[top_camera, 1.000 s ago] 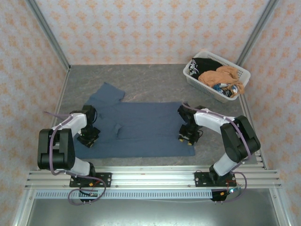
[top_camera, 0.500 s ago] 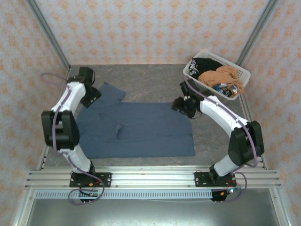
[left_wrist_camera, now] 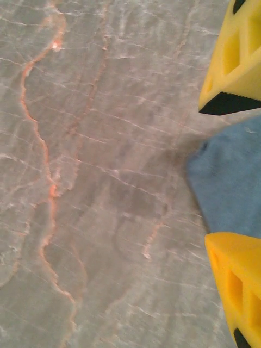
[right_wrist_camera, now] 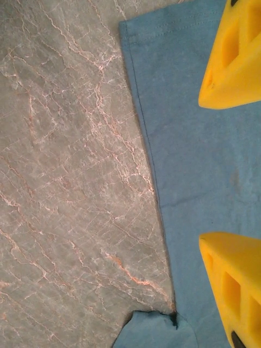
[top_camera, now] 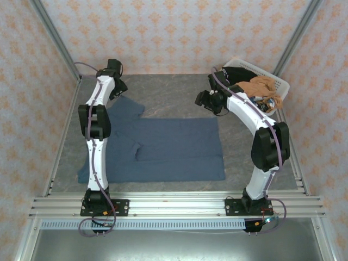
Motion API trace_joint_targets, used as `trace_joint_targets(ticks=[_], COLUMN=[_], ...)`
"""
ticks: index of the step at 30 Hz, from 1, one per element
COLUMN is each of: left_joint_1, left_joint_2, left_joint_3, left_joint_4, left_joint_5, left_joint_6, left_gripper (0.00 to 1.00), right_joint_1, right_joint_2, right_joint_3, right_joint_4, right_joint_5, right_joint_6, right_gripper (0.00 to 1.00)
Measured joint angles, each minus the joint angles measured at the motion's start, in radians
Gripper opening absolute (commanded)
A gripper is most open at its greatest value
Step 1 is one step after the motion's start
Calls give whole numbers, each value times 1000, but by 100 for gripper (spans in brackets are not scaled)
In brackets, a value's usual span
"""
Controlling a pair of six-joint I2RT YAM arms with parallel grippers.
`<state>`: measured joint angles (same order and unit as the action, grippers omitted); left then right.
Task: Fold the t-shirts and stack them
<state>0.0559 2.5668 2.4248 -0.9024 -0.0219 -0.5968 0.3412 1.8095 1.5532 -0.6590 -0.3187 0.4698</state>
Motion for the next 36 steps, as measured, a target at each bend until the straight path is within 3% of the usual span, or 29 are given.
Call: trace_joint_targets(ticks=[6, 14, 24, 30, 36], left_joint_1=[-31, -50, -50, -50, -60], left_joint_2=[95, 139, 192, 191, 156], left_joint_3=[108, 131, 238, 243, 203], left_joint_4=[6, -51, -157, -183, -204], left_joint_5=[-74, -137, -110, -91, -91], left_joint_6=[-2, -30, -85, -87, -86], left_gripper=[58, 58, 31, 2, 0], right_joint_1=[0, -5, -11, -25, -54], right_joint_2=[0, 0, 0, 6, 87], right_joint_3=[-22, -54, -54, -53, -54], right_joint_4=[2, -1, -1, -5, 10], right_joint_5=[0, -1, -3, 29, 145], right_joint_6=[8, 8, 8, 19, 73], right_gripper=[61, 61, 60, 57, 52])
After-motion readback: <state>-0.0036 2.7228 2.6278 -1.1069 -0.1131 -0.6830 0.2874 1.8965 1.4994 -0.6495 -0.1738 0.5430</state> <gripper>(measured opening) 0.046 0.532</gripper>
